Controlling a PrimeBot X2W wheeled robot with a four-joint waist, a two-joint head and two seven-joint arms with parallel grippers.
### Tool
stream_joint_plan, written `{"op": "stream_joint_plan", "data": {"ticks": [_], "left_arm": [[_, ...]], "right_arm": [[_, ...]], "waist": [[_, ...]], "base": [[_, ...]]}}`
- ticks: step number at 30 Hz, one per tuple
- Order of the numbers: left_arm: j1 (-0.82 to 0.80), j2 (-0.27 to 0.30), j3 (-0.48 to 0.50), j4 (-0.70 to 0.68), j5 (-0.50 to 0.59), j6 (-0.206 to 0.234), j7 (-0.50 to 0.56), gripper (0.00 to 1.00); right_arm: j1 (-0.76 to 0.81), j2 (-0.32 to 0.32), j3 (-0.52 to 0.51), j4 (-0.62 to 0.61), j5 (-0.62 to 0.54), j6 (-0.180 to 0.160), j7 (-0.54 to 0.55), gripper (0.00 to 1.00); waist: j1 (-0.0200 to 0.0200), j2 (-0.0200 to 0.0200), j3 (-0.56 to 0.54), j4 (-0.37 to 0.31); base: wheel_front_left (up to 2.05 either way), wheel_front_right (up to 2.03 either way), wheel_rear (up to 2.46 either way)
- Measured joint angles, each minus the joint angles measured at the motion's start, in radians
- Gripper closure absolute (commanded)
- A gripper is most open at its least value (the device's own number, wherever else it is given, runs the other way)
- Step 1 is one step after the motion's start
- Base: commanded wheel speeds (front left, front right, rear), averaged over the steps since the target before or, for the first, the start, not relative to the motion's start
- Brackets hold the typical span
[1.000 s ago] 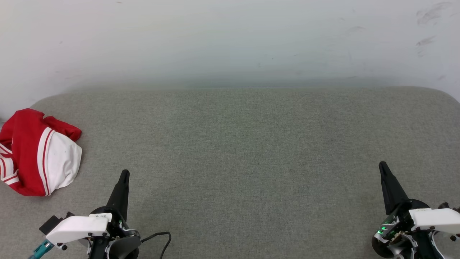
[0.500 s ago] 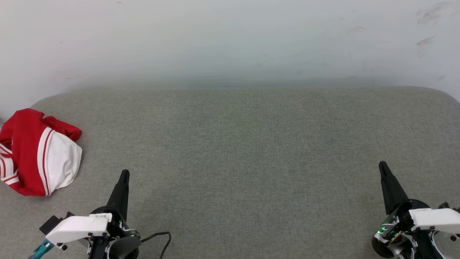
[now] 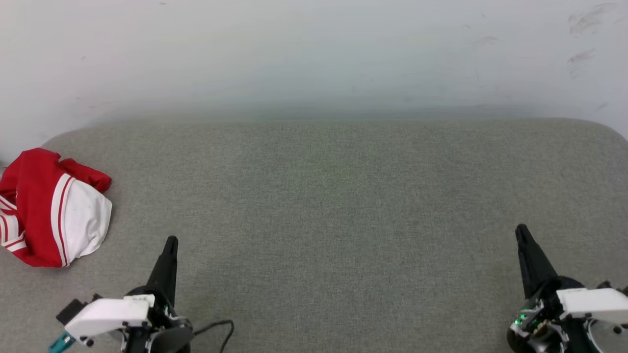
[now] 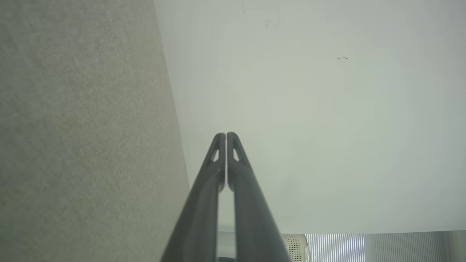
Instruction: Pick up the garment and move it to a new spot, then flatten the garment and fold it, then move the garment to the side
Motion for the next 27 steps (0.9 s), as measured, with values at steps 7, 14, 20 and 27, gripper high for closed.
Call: {"op": "stream_joint_plan", "data": {"ticks": [7, 14, 20, 27], "left_arm": [[0.051, -0.007, -0.008, 0.042, 0.001, 0.001, -0.013, 0.00], [0.058, -0.007, -0.010, 0.027, 0.037, 0.001, -0.047, 0.00], [0.066, -0.007, 0.000, 0.022, 0.093, 0.001, -0.075, 0.00], [0.072, -0.007, 0.040, 0.008, 0.178, 0.001, -0.104, 0.00]], "right_arm": [[0.051, 0.001, 0.009, 0.044, -0.005, 0.000, -0.011, 0.00], [0.051, 0.001, 0.020, 0.036, -0.050, 0.000, -0.046, 0.00], [0.051, 0.001, 0.024, 0.034, -0.143, 0.000, -0.073, 0.00], [0.051, 0.001, 0.027, 0.000, -0.322, 0.000, -0.104, 0.00]], "waist": [[0.0000, 0.0000, 0.000, 0.000], [0.0000, 0.0000, 0.001, -0.001], [0.0000, 0.0000, 0.002, -0.003], [0.0000, 0.0000, 0.003, -0.004]], "base": [[0.00, 0.00, 0.00], [0.00, 0.00, 0.00], [0.00, 0.00, 0.00], [0.00, 0.00, 0.00]]}}
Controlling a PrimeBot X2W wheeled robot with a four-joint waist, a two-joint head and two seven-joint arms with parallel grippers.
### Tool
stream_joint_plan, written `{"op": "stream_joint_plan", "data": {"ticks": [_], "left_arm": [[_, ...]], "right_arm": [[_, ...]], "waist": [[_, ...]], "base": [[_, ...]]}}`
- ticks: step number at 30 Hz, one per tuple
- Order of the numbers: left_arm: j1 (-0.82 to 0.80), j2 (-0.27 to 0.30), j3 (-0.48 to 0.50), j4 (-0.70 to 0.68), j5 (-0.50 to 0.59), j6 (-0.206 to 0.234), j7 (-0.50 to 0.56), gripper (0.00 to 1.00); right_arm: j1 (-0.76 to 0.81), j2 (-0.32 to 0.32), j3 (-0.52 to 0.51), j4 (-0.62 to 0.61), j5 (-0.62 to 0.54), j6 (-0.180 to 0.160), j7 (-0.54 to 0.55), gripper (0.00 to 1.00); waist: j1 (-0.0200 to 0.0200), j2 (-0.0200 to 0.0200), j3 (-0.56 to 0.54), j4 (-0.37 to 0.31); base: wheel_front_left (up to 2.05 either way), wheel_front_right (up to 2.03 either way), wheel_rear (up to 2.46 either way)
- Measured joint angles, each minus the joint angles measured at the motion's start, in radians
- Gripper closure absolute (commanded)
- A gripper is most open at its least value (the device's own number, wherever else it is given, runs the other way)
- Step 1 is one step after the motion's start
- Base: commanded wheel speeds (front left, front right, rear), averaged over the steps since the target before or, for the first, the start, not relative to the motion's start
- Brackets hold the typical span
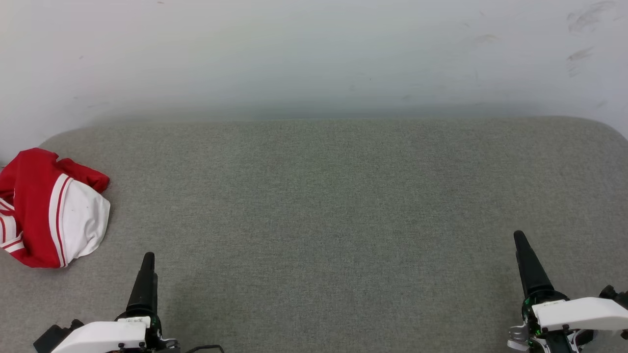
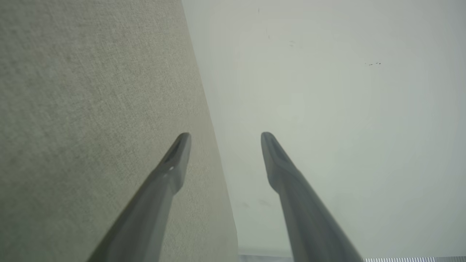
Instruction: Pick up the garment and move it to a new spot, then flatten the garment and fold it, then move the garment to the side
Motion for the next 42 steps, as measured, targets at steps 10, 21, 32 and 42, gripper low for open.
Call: {"op": "stream_joint_plan", "data": {"ticks": [10, 21, 32, 42], "left_arm": [[0.008, 0.001, 0.009, -0.108, 0.190, 0.000, -0.040, 0.00], [0.029, 0.001, -0.022, -0.227, 0.435, 0.000, -0.077, 0.00], [0.042, 0.002, -0.123, -0.317, 0.740, 0.053, -0.114, 0.00], [0.051, 0.023, -0.216, -0.343, 0.918, 0.118, -0.143, 0.00]], "right_arm": [[-0.001, 0.000, 0.007, -0.072, -0.293, 0.000, -0.038, 0.00], [-0.001, 0.000, 0.034, -0.141, -0.552, 0.000, -0.075, 0.00], [-0.001, 0.000, 0.064, -0.186, -0.788, 0.000, -0.116, 0.00], [-0.001, 0.000, 0.079, -0.192, -0.957, 0.000, -0.144, 0.00]], "waist": [[0.0000, 0.0000, 0.002, 0.000], [0.0000, 0.0000, 0.007, -0.005], [0.0000, 0.0000, 0.014, -0.008], [0.0000, 0.0000, 0.016, -0.010]], "base": [[0.00, 0.00, 0.00], [0.00, 0.00, 0.00], [0.00, 0.00, 0.00], [0.00, 0.00, 0.00]]}}
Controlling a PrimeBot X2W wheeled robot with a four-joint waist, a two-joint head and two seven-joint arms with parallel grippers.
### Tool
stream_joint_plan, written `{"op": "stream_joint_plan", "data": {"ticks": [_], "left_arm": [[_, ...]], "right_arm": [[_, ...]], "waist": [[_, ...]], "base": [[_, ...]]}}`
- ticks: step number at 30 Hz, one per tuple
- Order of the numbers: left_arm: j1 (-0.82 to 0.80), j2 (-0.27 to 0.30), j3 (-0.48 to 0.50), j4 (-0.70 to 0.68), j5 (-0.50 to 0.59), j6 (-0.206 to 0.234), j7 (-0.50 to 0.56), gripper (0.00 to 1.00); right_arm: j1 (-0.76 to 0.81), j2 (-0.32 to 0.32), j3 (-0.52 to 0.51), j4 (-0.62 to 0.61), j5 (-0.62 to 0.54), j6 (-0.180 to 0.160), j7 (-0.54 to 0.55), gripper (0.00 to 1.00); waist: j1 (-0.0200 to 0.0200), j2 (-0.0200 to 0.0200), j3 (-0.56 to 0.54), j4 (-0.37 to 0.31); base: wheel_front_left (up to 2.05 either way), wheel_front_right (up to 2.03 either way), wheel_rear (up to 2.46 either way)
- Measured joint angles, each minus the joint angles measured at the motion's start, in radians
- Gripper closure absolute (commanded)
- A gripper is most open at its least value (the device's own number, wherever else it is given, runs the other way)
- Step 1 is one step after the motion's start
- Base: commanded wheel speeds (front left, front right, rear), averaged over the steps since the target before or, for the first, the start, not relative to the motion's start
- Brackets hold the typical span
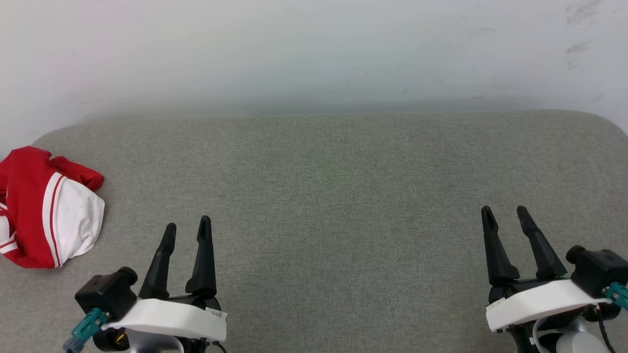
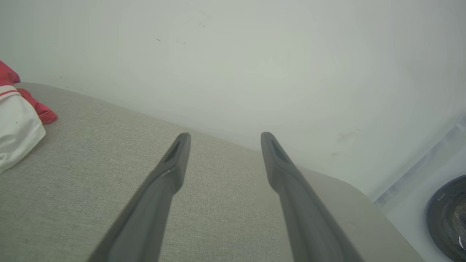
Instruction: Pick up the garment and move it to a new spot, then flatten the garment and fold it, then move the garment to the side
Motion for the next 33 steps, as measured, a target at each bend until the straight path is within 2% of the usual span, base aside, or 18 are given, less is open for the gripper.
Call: {"op": "stream_joint_plan", "data": {"ticks": [7, 8, 13, 17, 25, 30, 33], "left_arm": [[0.004, 0.044, -0.083, 0.012, 0.082, 0.061, -0.019, 0.00], [0.004, 0.062, -0.122, 0.015, 0.118, 0.096, -0.029, 0.00], [0.004, 0.080, -0.158, 0.016, 0.153, 0.126, -0.039, 0.00], [0.004, 0.081, -0.167, 0.027, 0.165, 0.127, -0.049, 0.00], [0.016, 0.057, -0.144, 0.046, 0.216, 0.083, -0.066, 0.00], [0.023, 0.048, -0.129, 0.041, 0.276, 0.081, -0.077, 0.00], [0.026, 0.043, -0.123, 0.036, 0.307, 0.089, -0.083, 0.00]], "right_arm": [[0.000, 0.000, 0.010, -0.007, -0.090, 0.000, -0.017, 0.00], [0.000, 0.000, 0.013, -0.012, -0.141, 0.000, -0.027, 0.00], [0.000, 0.000, 0.018, -0.020, -0.199, 0.000, -0.040, 0.00], [0.000, 0.000, 0.023, -0.026, -0.245, 0.000, -0.049, 0.00], [0.000, 0.000, 0.034, -0.036, -0.307, 0.000, -0.067, 0.00], [0.000, 0.000, 0.035, -0.040, -0.287, 0.000, -0.078, 0.00], [0.002, 0.000, 0.031, -0.033, -0.217, 0.000, -0.084, 0.00]], "waist": [[0.0000, 0.0000, 0.000, -0.003], [0.0000, 0.0000, 0.001, -0.005], [0.0000, 0.0000, 0.003, -0.006], [0.0000, 0.0000, 0.004, -0.007], [0.0000, 0.0000, 0.004, -0.007], [0.0000, 0.0000, 0.006, -0.009], [0.0000, 0.0000, 0.007, -0.011]], "base": [[0.00, 0.00, 0.00], [0.00, 0.00, 0.00], [0.00, 0.00, 0.00], [0.00, 0.00, 0.00], [0.00, 0.00, 0.00], [0.00, 0.00, 0.00], [0.00, 0.00, 0.00]]}}
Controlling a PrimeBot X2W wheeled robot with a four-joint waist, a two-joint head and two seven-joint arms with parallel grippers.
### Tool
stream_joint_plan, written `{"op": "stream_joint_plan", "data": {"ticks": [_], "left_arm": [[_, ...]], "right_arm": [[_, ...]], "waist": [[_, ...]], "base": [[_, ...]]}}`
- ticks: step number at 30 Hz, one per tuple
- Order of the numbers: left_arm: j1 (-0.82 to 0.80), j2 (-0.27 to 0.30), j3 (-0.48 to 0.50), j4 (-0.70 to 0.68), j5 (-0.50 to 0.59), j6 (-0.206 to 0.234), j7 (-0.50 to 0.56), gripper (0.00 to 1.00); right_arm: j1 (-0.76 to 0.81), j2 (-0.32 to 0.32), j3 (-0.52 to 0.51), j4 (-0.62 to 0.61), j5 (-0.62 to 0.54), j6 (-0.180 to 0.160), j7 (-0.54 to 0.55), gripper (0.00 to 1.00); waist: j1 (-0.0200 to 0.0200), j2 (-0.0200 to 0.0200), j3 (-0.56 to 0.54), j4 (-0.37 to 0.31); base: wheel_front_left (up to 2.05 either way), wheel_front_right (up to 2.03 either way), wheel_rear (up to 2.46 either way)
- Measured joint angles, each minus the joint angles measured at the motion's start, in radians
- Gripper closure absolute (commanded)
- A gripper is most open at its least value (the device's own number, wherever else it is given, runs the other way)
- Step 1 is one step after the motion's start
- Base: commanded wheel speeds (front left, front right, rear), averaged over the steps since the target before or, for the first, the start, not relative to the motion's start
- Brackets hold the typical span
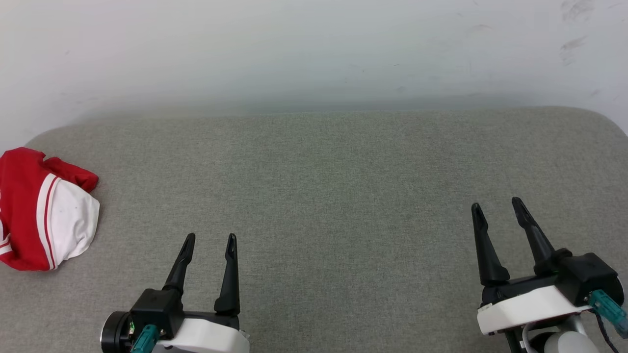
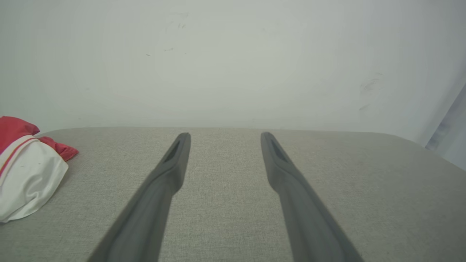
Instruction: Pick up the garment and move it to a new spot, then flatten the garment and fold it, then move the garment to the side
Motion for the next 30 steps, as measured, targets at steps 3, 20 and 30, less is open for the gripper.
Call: {"op": "stream_joint_plan", "data": {"ticks": [3, 20, 30], "left_arm": [[0.008, -0.014, 0.012, -0.003, 0.005, -0.005, -0.008, 0.00], [0.029, -0.055, 0.066, 0.013, 0.119, -0.123, -0.036, 0.00], [0.035, -0.058, 0.069, 0.025, 0.154, -0.129, -0.046, 0.00]], "right_arm": [[0.004, 0.000, 0.005, 0.012, 0.046, 0.000, -0.005, 0.00], [0.006, 0.000, 0.005, 0.075, 0.029, 0.000, -0.039, 0.00], [0.005, 0.000, 0.010, 0.080, -0.012, 0.000, -0.047, 0.00]], "waist": [[0.0000, 0.0000, 0.000, -0.001], [0.0000, 0.0000, 0.006, -0.005], [0.0000, 0.0000, 0.007, 0.002]], "base": [[0.00, 0.00, 0.00], [0.00, 0.00, 0.00], [0.00, 0.00, 0.00]]}}
